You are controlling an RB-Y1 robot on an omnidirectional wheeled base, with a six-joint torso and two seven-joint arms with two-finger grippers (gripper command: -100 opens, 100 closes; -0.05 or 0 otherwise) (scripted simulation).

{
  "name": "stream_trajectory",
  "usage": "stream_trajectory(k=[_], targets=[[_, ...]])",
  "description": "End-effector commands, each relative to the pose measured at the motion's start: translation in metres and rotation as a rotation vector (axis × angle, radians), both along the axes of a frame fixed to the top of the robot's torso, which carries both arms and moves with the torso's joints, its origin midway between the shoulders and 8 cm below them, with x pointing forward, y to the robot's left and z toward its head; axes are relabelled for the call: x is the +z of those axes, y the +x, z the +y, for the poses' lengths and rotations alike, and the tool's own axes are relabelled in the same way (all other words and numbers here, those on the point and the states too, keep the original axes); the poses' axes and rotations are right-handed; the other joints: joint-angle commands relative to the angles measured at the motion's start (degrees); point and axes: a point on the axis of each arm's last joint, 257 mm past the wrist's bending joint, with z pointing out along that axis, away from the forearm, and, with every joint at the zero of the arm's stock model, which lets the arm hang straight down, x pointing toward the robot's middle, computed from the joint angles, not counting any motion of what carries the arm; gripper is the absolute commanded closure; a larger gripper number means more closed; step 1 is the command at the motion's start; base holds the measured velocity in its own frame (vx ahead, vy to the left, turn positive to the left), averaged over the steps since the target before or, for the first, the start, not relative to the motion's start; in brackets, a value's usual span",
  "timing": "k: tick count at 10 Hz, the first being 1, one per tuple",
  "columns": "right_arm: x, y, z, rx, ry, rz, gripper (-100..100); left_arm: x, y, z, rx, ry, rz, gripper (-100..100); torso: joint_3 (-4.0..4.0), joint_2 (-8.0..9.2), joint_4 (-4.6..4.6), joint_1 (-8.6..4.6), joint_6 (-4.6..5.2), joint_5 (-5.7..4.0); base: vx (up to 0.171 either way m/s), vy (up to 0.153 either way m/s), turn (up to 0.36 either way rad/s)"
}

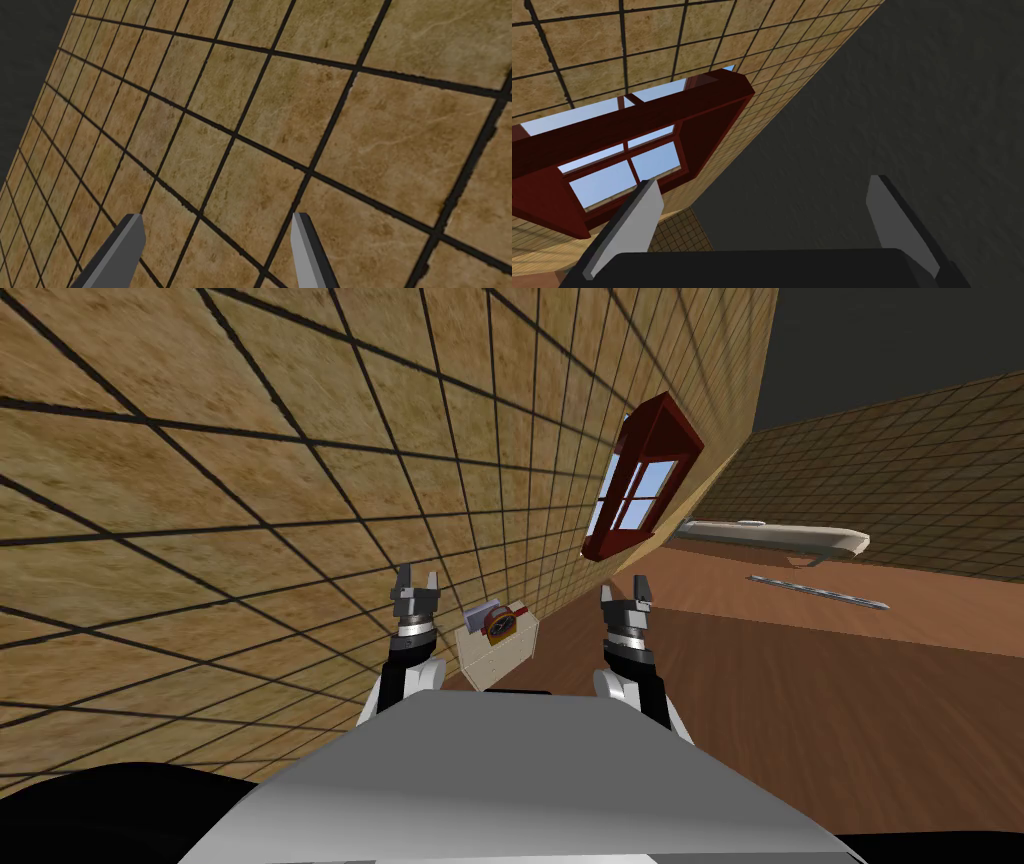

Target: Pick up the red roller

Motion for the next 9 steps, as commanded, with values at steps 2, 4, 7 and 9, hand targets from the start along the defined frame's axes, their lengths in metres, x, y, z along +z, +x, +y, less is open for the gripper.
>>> stream_trajectory(k=[2, 4, 7, 9], targets=[[0.0, 0.0, 0.0, 0.0, 0.0, 0.0, 0, -0.004, 0.005, -0.008, -0.044, 0.039, 0.017, -100, 0.01, 0.03, 0.0, -0.07, 0.01, -0.01, -0.011, -0.034, -0.08], [0.0, 0.0, 0.0, 0.0, 0.0, 0.0, 0, -0.011, 0.01, -0.012, -0.075, 0.057, 0.04, -100, 0.03, 0.06, 0.01, -0.19, 0.01, -0.04, -0.016, -0.064, -0.089], [0.0, 0.0, 0.0, 0.0, 0.0, 0.0, 0, -0.029, 0.024, -0.012, -0.117, 0.066, 0.104, -100, -0.02, -0.03, -0.01, -0.29, 0.01, -0.07, 0.012, -0.081, -0.123], [0.0, 0.0, 0.0, 0.0, 0.0, 0.0, 0, -0.05, 0.037, -0.008, -0.137, 0.058, 0.178, -100, -0.08, -0.14, -0.03, -0.37, 0.03, -0.08, 0.044, -0.108, -0.206]])
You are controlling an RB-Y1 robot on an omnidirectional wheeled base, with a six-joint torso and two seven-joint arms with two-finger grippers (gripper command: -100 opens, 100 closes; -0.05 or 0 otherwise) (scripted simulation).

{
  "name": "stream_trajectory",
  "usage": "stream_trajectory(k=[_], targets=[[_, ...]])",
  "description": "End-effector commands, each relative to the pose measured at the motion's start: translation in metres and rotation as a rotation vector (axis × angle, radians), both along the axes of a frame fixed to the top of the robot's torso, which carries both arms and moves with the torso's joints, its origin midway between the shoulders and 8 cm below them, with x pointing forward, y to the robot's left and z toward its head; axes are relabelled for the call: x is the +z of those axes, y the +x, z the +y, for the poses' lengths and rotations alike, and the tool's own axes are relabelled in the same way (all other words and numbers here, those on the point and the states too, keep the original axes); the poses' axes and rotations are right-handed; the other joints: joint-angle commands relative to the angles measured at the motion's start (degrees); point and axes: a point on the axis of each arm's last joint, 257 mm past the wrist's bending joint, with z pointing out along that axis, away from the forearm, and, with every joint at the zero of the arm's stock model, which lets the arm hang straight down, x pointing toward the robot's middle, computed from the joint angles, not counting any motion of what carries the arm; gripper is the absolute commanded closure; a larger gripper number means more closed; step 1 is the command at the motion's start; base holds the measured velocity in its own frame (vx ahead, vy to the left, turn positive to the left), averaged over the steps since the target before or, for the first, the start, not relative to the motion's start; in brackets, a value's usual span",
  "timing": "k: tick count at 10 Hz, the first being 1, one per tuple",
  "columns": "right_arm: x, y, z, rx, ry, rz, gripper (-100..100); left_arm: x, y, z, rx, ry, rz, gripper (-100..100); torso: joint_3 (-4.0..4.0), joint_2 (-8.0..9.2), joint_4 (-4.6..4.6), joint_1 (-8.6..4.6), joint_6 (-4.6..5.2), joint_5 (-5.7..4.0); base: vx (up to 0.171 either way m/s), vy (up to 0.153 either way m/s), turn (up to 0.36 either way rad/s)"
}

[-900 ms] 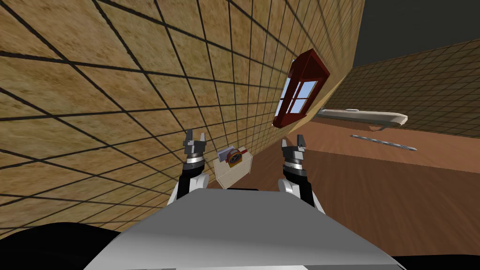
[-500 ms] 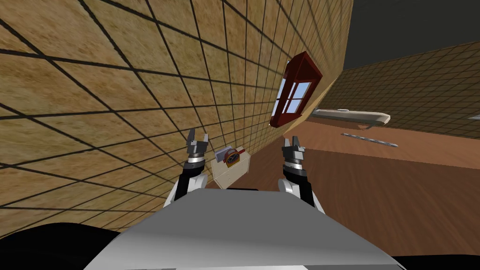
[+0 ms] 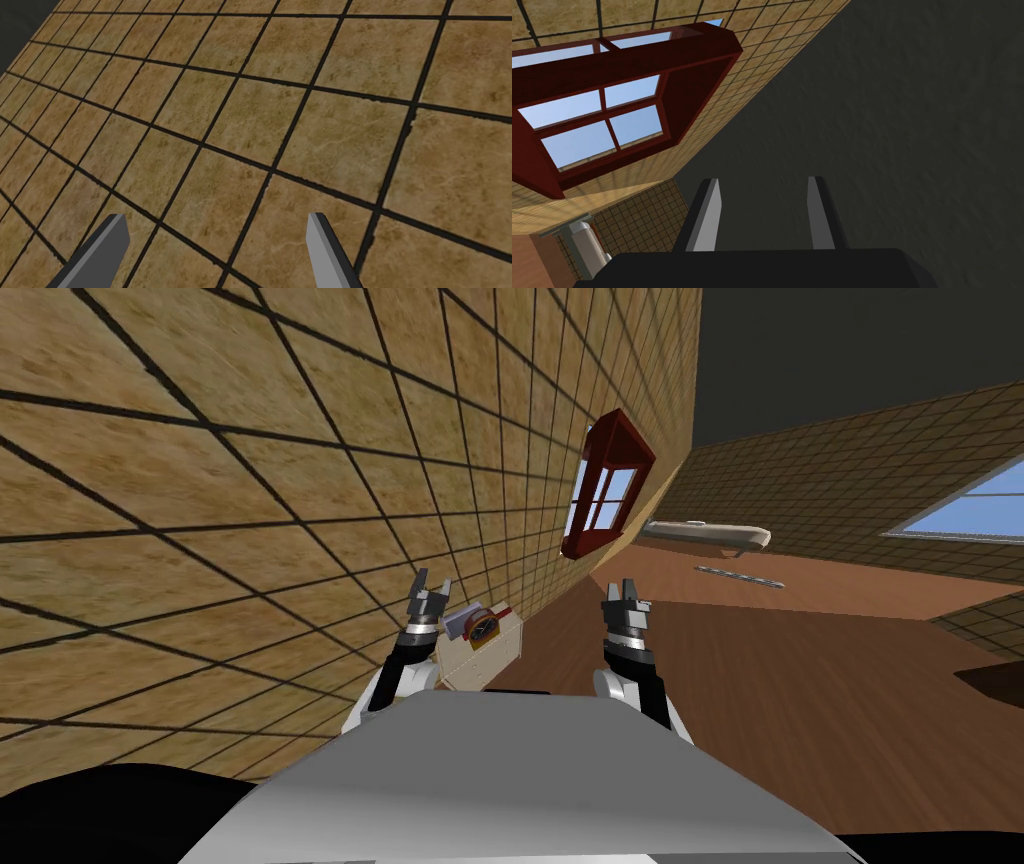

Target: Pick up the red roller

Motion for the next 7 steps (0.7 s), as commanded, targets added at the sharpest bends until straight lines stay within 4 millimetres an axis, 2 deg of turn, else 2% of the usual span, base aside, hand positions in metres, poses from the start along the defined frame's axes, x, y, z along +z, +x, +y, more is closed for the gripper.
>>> stream_trajectory(k=[1, 3, 4, 5, 6, 7], targets=[[0.0, 0.0, 0.0, 0.0, 0.0, 0.0, 0, -0.023, 0.014, 0.007, -0.01, -0.008, 0.077, -100, 0.0, 0.0, 0.0, 0.0, 0.0, 0.0, 0.048, -0.118, -0.15], [0.0, 0.0, 0.0, 0.0, 0.0, 0.0, 0, -0.056, 0.029, 0.019, -0.012, -0.027, 0.183, -100, -0.05, -0.08, -0.02, -0.07, 0.0, -0.01, 0.085, -0.129, -0.233], [0.0, 0.0, 0.0, 0.0, 0.0, 0.0, 0, -0.059, 0.03, 0.019, -0.01, -0.027, 0.193, -100, -0.09, -0.16, -0.04, -0.03, 0.0, -0.01, 0.066, -0.072, -0.057], [0.0, 0.0, 0.0, 0.0, 0.0, 0.0, 0, -0.077, 0.037, 0.027, -0.007, -0.041, 0.247, -100, -0.05, -0.08, -0.02, 0.12, -0.04, 0.01, 0.071, -0.08, -0.147], [0.0, 0.0, 0.0, 0.0, 0.0, 0.0, 0, -0.08, 0.038, 0.028, -0.005, -0.041, 0.26, -100, -0.05, -0.08, -0.02, 0.11, -0.01, 0.02, 0.053, -0.059, -0.087], [0.0, 0.0, 0.0, 0.0, 0.0, 0.0, 0, -0.102, 0.044, 0.037, 0.003, -0.057, 0.325, -100, -0.01, -0.01, -0.01, 0.18, -0.04, 0.03, 0.063, -0.061, -0.147]])
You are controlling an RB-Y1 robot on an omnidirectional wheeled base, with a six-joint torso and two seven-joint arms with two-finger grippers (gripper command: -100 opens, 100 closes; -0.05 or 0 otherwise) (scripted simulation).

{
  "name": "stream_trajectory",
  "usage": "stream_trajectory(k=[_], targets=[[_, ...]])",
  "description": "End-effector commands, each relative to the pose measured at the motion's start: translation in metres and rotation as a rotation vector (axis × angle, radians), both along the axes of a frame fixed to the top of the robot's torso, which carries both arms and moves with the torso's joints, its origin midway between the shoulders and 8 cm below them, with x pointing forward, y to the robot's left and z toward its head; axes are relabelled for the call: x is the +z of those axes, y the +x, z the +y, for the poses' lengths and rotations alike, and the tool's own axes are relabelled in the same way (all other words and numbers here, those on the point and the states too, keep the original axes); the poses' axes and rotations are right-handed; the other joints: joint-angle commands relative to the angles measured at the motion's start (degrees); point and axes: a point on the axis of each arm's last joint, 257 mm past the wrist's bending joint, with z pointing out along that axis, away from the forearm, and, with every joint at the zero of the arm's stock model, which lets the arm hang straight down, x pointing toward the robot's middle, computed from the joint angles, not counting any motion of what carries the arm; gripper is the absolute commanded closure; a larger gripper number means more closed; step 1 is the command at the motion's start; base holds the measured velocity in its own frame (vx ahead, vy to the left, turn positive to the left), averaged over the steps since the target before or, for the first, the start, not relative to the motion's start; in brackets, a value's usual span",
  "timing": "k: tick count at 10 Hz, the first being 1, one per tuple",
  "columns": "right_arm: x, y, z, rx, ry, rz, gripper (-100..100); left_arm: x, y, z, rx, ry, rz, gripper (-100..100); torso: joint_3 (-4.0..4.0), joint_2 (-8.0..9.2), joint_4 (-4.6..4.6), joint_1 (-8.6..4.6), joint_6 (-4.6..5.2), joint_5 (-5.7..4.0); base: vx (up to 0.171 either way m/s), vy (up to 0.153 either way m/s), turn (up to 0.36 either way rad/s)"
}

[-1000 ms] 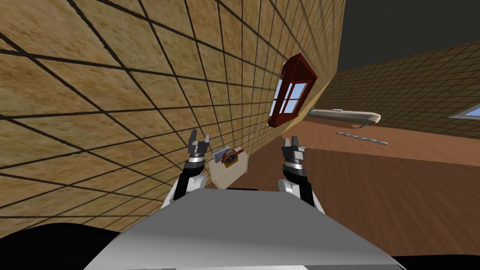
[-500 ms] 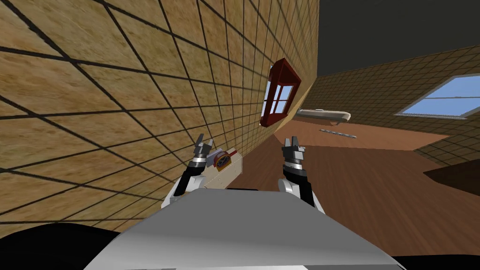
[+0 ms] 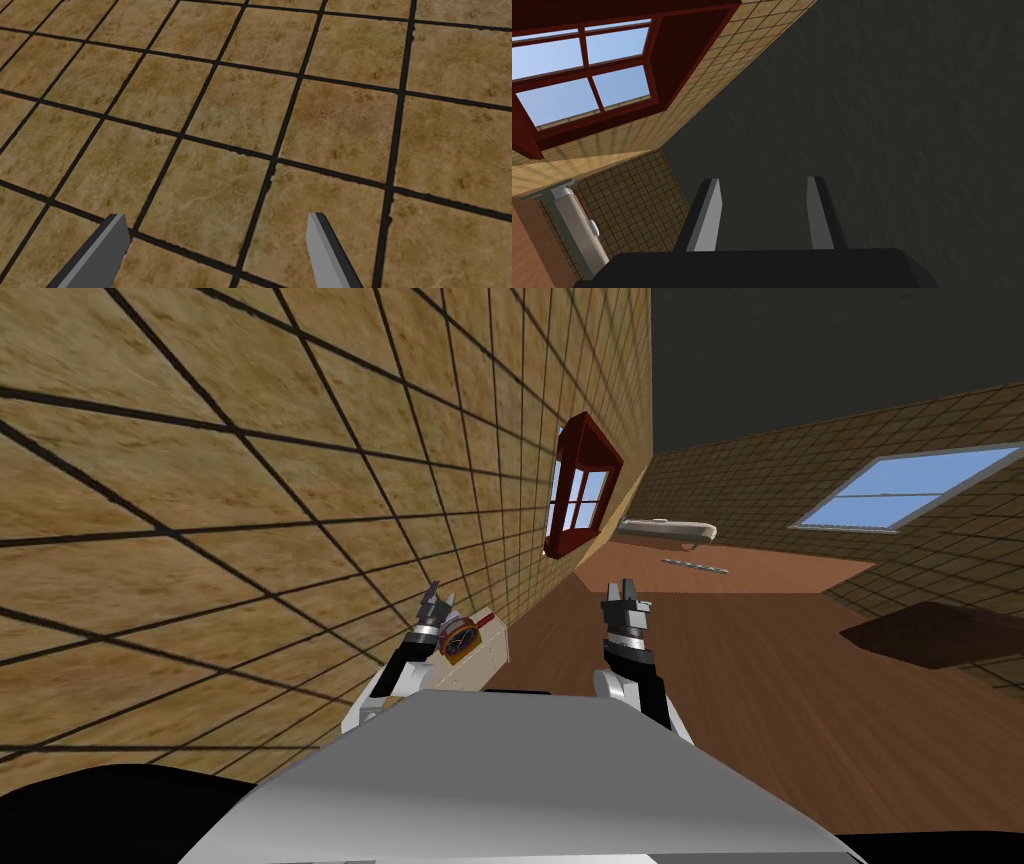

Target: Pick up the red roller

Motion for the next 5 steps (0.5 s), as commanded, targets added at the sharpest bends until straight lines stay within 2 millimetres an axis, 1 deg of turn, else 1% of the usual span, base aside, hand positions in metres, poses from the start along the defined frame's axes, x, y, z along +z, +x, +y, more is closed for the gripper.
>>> stream_trajectory(k=[1, 2, 3, 4, 5], targets=[[0.0, 0.0, 0.0, 0.0, 0.0, 0.0, 0, -0.033, 0.008, 0.016, 0.015, -0.026, 0.096, -100, 0.0, 0.0, 0.0, 0.0, 0.0, 0.0, 0.11, -0.104, -0.286], [0.0, 0.0, 0.0, 0.0, 0.0, 0.0, 0, -0.042, 0.01, 0.018, 0.02, -0.026, 0.124, -100, -0.08, -0.14, -0.03, -0.13, 0.02, -0.02, 0.095, -0.08, -0.069], [0.0, 0.0, 0.0, 0.0, 0.0, 0.0, 0, -0.042, 0.01, 0.018, 0.02, -0.026, 0.124, -100, -0.07, -0.1, -0.03, -0.07, -0.04, -0.03, 0.036, -0.04, 0.045], [0.0, 0.0, 0.0, 0.0, 0.0, 0.0, 0, -0.068, 0.013, 0.031, 0.036, -0.046, 0.195, -100, 0.03, 0.06, 0.01, 0.04, -0.04, 0.0, 0.038, -0.059, -0.15], [0.0, 0.0, 0.0, 0.0, 0.0, 0.0, 0, -0.07, 0.014, 0.031, 0.037, -0.046, 0.206, -100, 0.05, 0.09, 0.02, 0.01, 0.0, 0.0, 0.055, -0.049, -0.113]])
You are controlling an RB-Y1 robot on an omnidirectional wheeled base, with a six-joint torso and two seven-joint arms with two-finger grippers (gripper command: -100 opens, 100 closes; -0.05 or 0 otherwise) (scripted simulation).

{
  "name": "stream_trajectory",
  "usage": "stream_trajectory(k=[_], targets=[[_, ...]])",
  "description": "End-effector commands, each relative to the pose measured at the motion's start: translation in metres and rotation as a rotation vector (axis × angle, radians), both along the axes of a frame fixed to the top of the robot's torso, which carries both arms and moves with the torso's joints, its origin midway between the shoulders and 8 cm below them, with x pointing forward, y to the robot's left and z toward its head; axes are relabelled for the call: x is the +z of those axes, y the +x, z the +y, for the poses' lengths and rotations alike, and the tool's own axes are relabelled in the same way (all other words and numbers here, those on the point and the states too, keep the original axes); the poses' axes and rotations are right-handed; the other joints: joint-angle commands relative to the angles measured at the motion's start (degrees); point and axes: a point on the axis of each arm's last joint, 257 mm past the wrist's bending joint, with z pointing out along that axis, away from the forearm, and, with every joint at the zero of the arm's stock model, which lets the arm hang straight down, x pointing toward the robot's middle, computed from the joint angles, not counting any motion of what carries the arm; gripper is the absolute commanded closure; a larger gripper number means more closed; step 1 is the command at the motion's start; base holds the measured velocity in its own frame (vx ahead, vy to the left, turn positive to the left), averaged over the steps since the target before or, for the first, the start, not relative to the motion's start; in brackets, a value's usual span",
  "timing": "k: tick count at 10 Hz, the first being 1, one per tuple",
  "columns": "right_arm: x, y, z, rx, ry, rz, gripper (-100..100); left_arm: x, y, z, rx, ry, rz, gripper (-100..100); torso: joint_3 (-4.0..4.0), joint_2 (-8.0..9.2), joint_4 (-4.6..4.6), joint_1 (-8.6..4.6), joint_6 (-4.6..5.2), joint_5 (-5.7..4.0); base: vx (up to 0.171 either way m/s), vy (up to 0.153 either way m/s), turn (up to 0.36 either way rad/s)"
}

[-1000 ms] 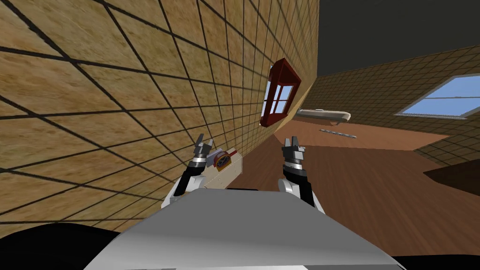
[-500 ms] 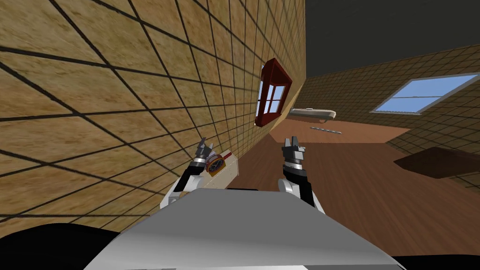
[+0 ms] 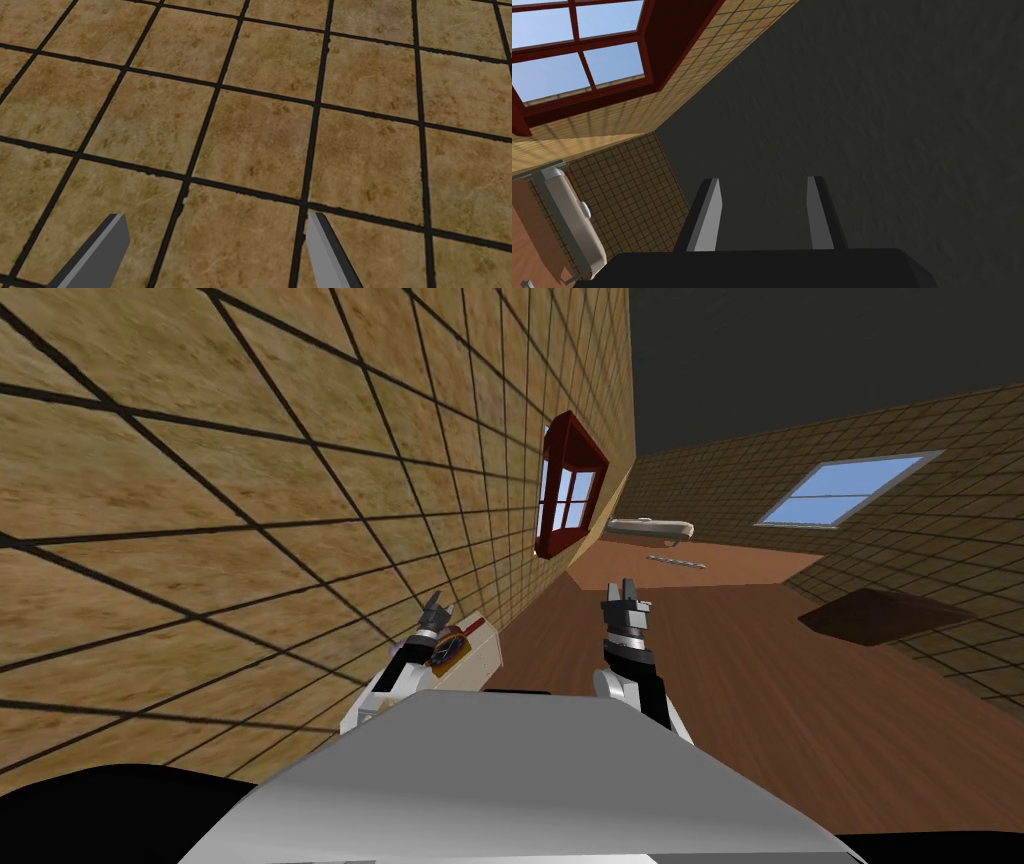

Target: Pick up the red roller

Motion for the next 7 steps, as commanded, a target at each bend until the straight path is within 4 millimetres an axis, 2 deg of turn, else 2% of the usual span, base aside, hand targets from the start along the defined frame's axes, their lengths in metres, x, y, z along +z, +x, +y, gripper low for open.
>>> stream_trajectory(k=[1, 2, 3, 4, 5, 6, 7], targets=[[0.0, 0.0, 0.0, 0.0, 0.0, 0.0, 0, -0.028, 0.002, 0.015, 0.022, -0.024, 0.081, -100, 0.0, 0.0, 0.0, 0.0, 0.0, 0.0, 0.107, -0.06, -0.212], [0.0, 0.0, 0.0, 0.0, 0.0, 0.0, 0, -0.033, 0.003, 0.015, 0.024, -0.025, 0.102, -100, -0.08, -0.15, -0.03, -0.03, 0.02, 0.0, 0.092, -0.052, -0.07], [0.0, 0.0, 0.0, 0.0, 0.0, 0.0, 0, -0.059, 0.002, 0.03, 0.047, -0.048, 0.17, -100, -0.08, -0.14, -0.04, -0.01, -0.02, 0.0, 0.104, -0.093, -0.181], [0.0, 0.0, 0.0, 0.0, 0.0, 0.0, 0, -0.064, 0.002, 0.03, 0.049, -0.049, 0.189, -100, -0.11, -0.19, -0.04, -0.14, 0.02, -0.02, 0.084, -0.062, -0.069], [0.0, 0.0, 0.0, 0.0, 0.0, 0.0, 0, -0.092, -0.002, 0.045, 0.075, -0.074, 0.261, -100, -0.08, -0.13, -0.04, -0.06, -0.01, -0.02, 0.097, -0.058, -0.147], [0.0, 0.0, 0.0, 0.0, 0.0, 0.0, 0, -0.096, -0.002, 0.045, 0.077, -0.075, 0.277, -100, -0.1, -0.16, -0.04, -0.06, 0.01, -0.01, 0.09, -0.034, -0.095], [0.0, 0.0, 0.0, 0.0, 0.0, 0.0, 0, -0.124, -0.009, 0.061, 0.107, -0.103, 0.354, -100, -0.08, -0.12, -0.03, 0.03, -0.02, 0.0, 0.11, -0.055, -0.194]])
